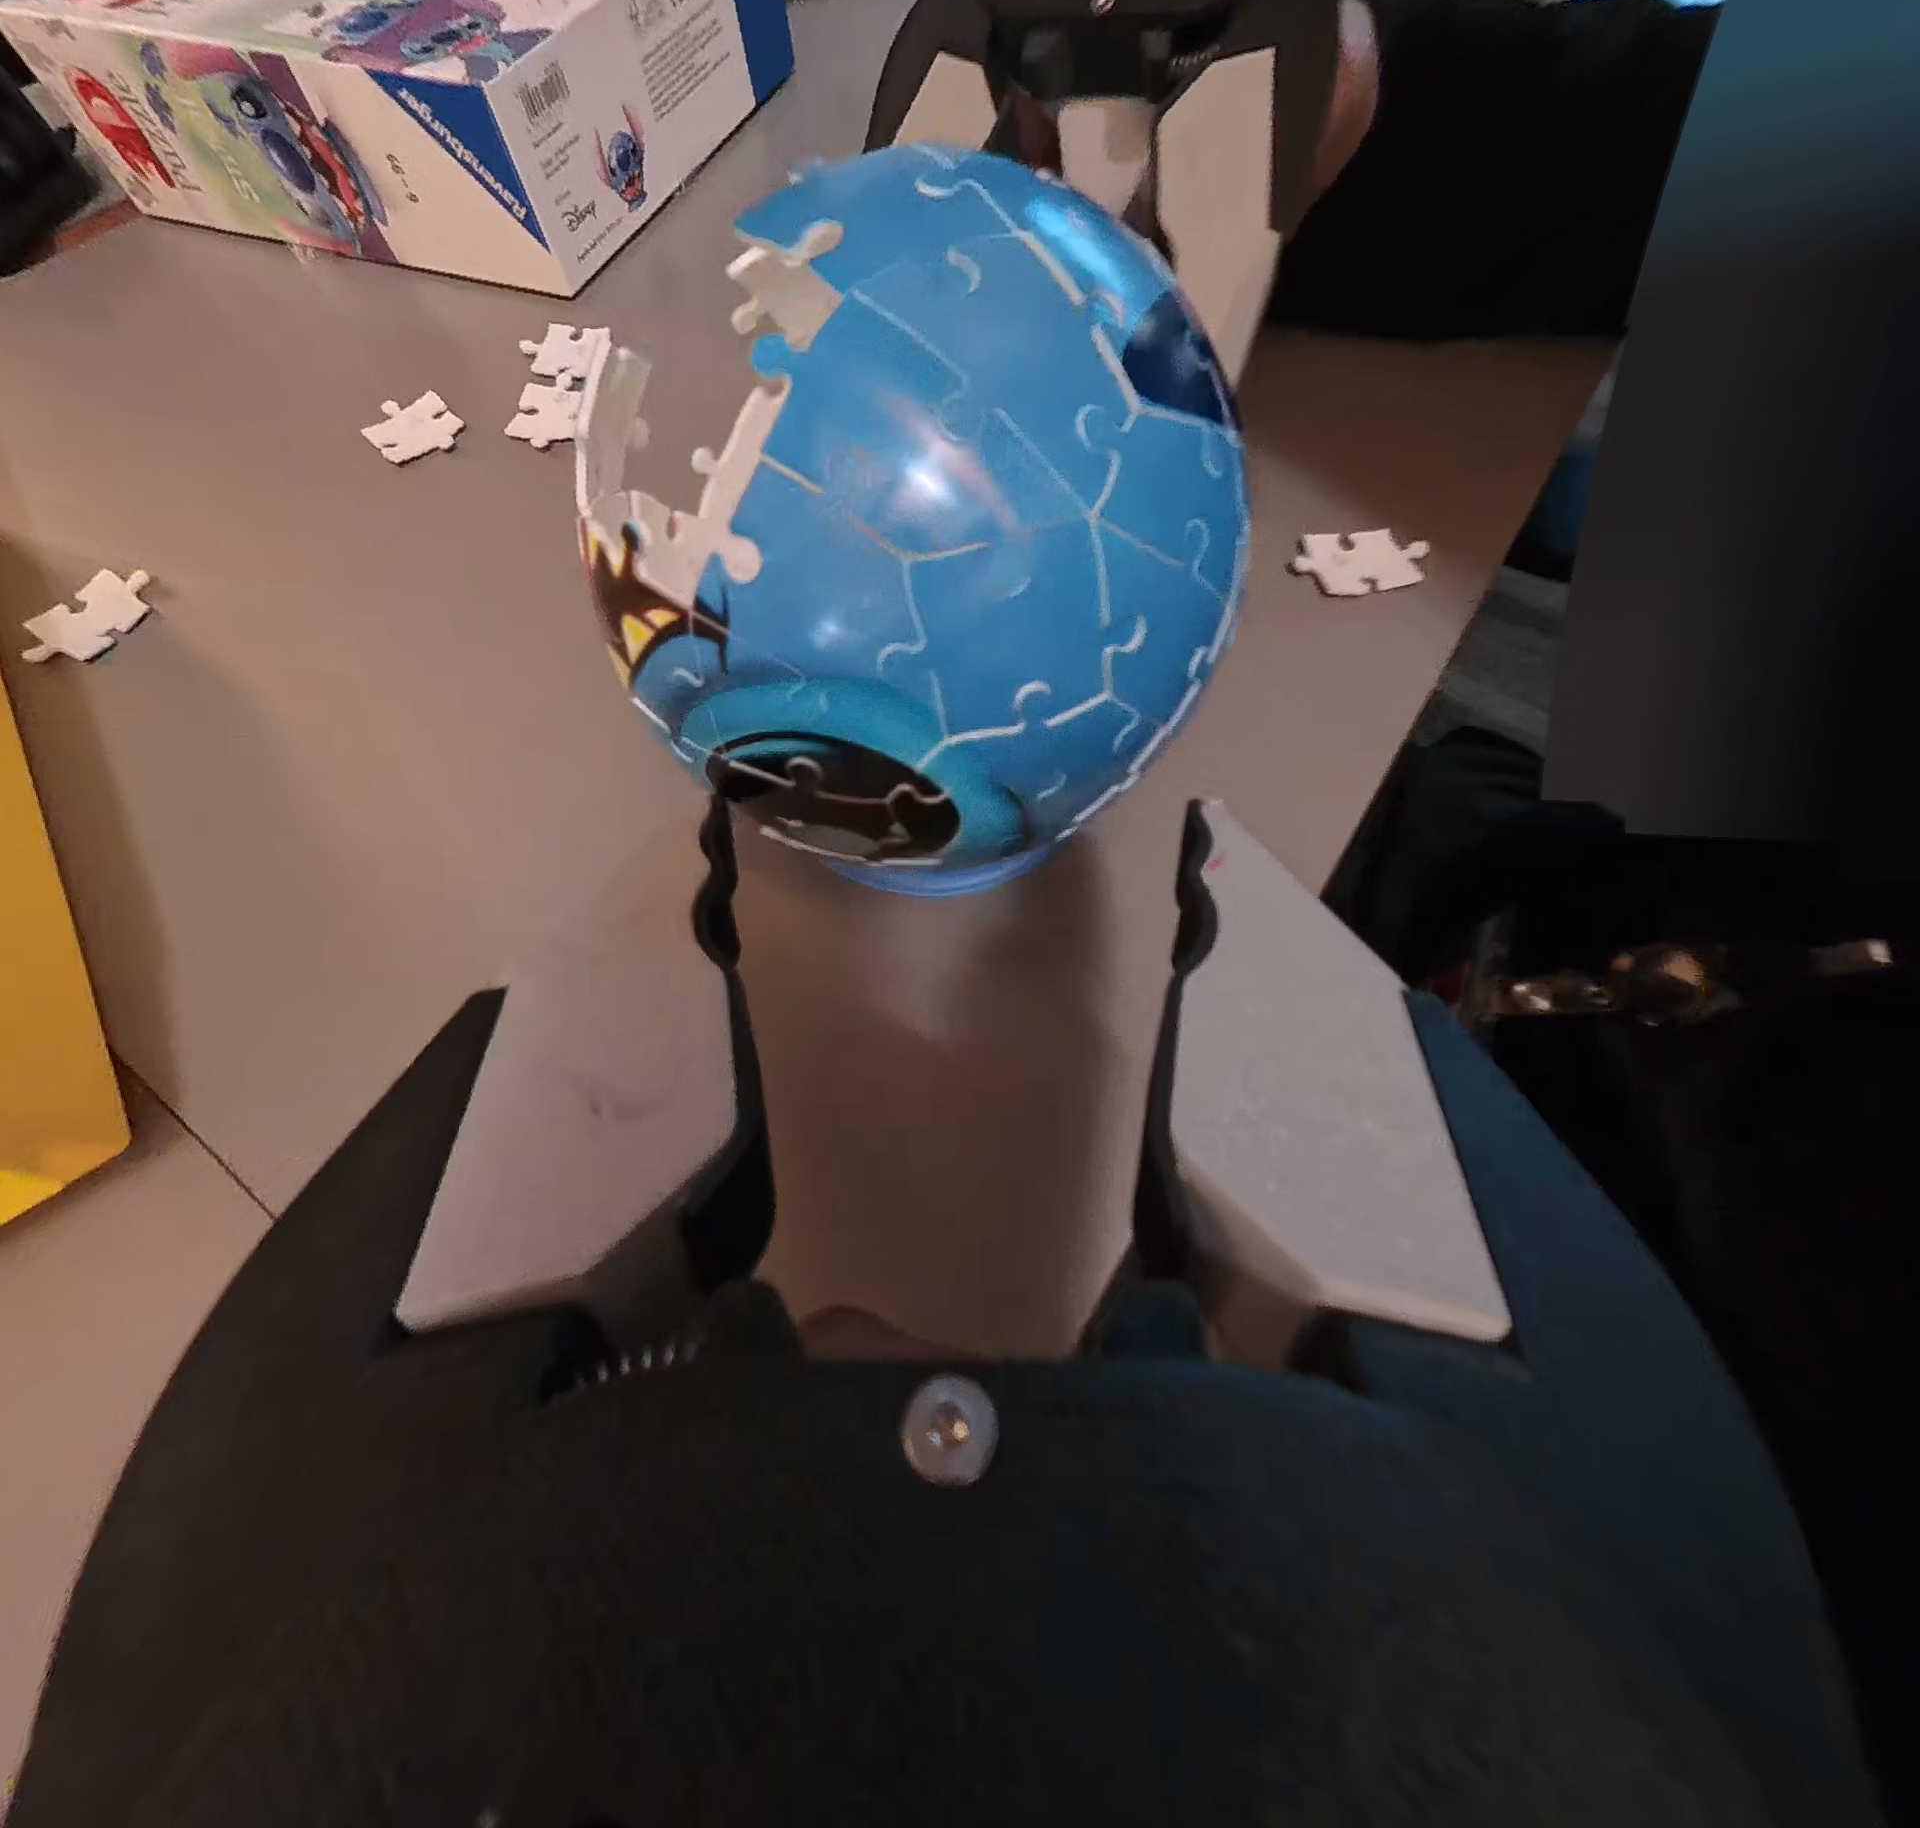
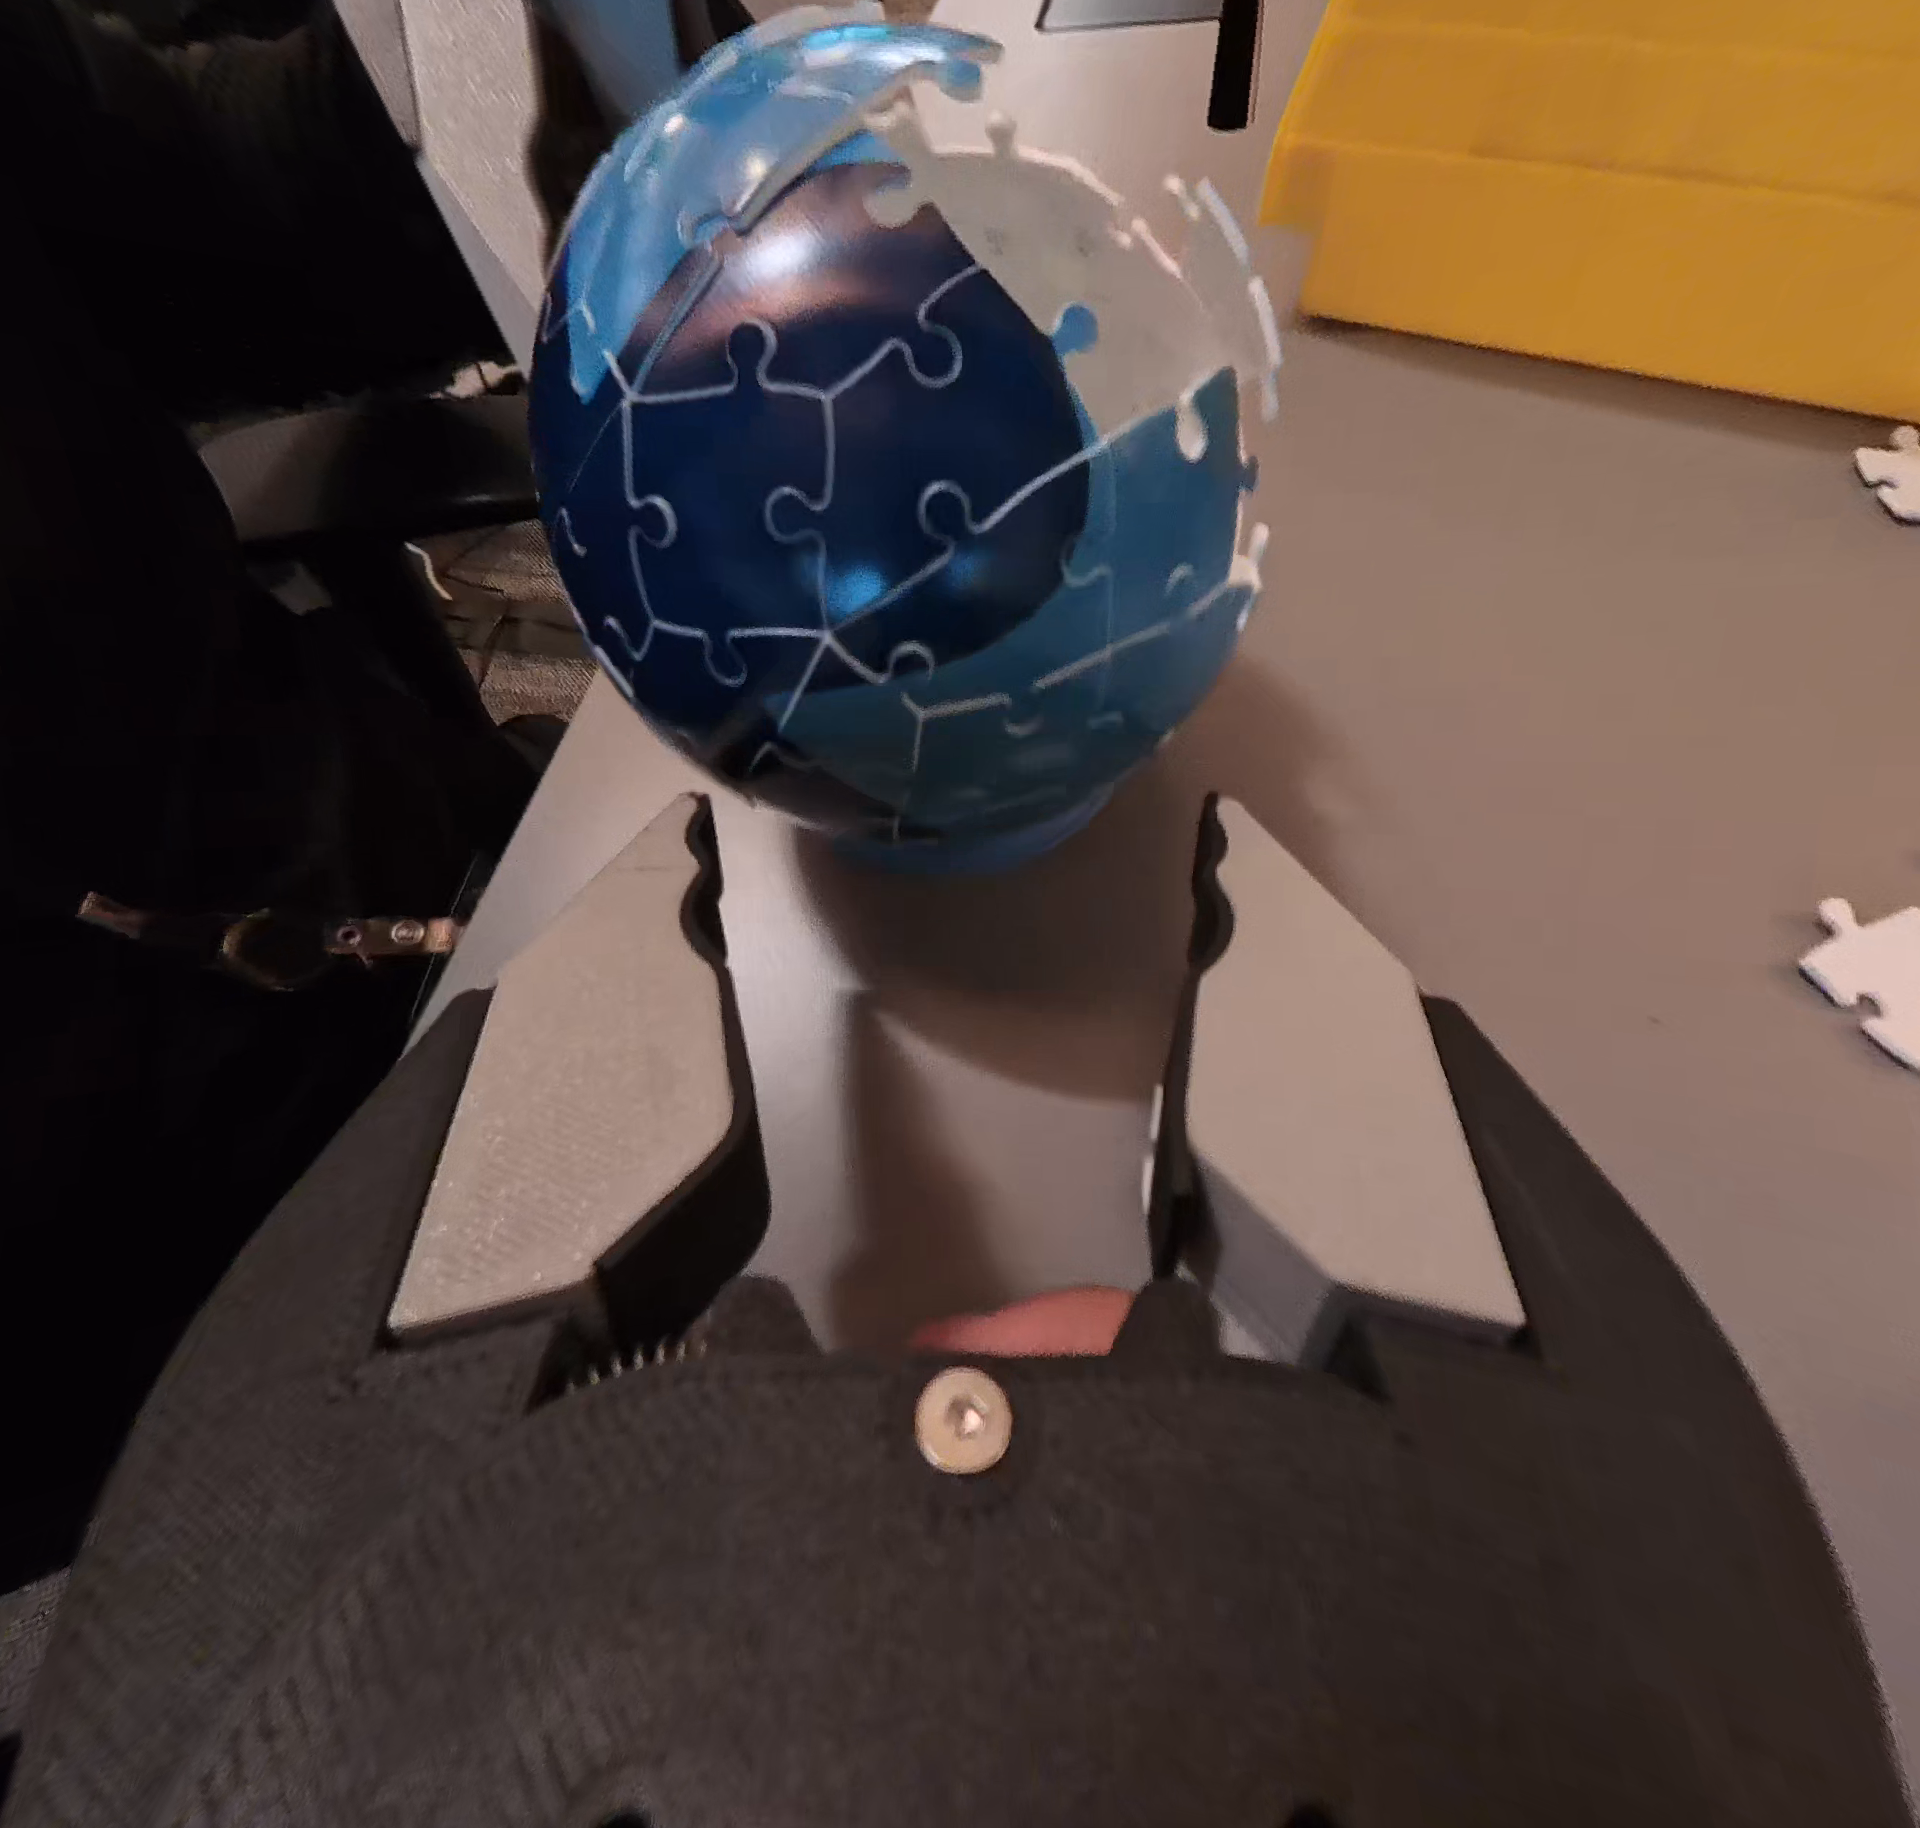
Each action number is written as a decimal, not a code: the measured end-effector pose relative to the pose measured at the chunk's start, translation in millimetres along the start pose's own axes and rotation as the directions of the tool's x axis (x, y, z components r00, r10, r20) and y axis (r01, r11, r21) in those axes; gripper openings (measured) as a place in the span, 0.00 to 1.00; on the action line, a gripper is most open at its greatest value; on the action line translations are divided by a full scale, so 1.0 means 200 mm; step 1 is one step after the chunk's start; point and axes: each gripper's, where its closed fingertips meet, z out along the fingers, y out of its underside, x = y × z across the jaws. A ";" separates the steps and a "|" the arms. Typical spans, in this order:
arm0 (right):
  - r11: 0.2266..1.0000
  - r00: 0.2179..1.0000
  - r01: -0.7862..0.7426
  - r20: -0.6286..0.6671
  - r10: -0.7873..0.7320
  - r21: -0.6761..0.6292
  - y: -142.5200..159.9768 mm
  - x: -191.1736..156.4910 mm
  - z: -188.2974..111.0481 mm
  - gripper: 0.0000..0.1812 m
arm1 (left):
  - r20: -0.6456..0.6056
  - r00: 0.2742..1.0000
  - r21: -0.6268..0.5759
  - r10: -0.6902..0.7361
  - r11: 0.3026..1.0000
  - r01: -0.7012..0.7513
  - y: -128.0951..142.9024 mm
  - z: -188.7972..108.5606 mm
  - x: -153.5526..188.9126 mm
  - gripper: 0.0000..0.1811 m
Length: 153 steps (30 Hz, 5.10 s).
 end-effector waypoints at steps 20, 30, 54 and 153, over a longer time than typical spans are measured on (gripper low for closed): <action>0.953 0.973 -0.065 -0.232 -0.006 -0.295 0.31 0.28 -0.17 0.15 | 0.029 1.000 0.180 -0.011 0.984 0.006 -0.42 -0.10 -0.52 0.36; 0.976 0.869 0.108 -0.459 -0.186 -0.192 0.00 0.40 -0.31 0.14 | -0.069 0.988 -0.032 0.141 0.989 -0.143 -0.70 0.23 -0.50 0.25; 0.971 0.738 0.215 -0.634 -0.233 -0.106 -0.21 0.39 -0.33 0.06 | -0.383 0.907 -0.249 -0.175 0.965 0.081 -0.62 0.56 -0.29 0.00; 0.963 0.987 -0.153 0.075 0.140 0.220 -0.34 0.39 -0.02 0.00 | 0.114 0.993 -0.166 0.037 0.986 -0.017 -0.48 0.01 -0.56 0.15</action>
